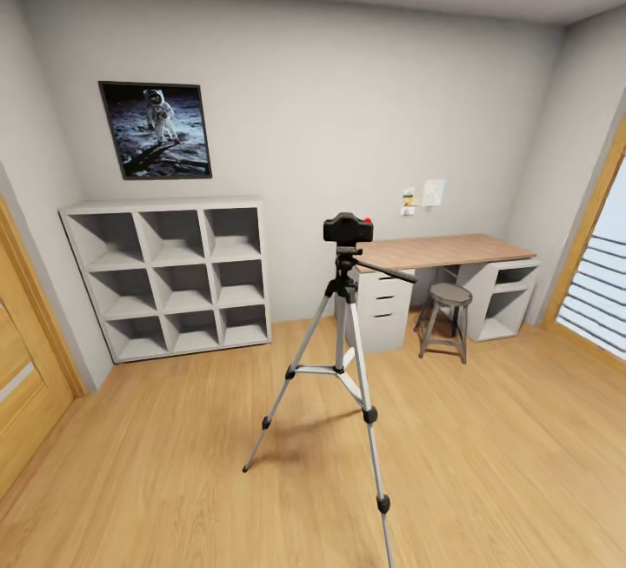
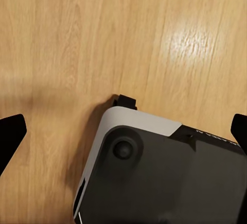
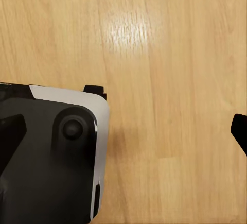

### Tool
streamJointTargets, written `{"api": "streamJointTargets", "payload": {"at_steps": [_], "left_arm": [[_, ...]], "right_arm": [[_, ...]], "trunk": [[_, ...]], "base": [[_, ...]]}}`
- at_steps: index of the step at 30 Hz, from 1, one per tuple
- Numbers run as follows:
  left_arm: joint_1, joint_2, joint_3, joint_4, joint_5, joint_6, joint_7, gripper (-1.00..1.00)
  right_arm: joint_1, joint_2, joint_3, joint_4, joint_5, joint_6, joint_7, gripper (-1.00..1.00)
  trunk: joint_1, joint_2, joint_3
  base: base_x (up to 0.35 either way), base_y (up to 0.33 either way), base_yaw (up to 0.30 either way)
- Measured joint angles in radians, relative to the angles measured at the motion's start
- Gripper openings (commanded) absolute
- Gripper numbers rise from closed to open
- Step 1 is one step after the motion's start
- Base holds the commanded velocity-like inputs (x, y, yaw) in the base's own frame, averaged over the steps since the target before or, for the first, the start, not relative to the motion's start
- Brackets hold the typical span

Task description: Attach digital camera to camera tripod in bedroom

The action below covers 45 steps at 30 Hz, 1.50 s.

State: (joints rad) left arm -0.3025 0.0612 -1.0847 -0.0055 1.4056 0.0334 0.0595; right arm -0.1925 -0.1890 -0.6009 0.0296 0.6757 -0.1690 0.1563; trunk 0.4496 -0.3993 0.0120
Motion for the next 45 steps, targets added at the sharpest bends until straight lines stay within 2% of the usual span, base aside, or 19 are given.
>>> {"api": "streamJointTargets", "payload": {"at_steps": [14, 45], "left_arm": [[0.0, 0.0, 0.0, 0.0, 0.0, 0.0, 0.0, 1.0], [0.0, 0.0, 0.0, 0.0, 0.0, 0.0, 0.0, 1.0]], "right_arm": [[0.0, 0.003, 0.003, 0.0, 0.003, 0.003, -0.003, 1.0], [0.0, 0.004, 0.004, 0.001, 0.003, 0.003, -0.019, 1.0]], "trunk": [[0.0, 0.0, 0.002], [0.0, 0.0, 0.051]], "base": [[0.0, 0.0, 0.0], [0.0, 0.0, 0.0]]}}
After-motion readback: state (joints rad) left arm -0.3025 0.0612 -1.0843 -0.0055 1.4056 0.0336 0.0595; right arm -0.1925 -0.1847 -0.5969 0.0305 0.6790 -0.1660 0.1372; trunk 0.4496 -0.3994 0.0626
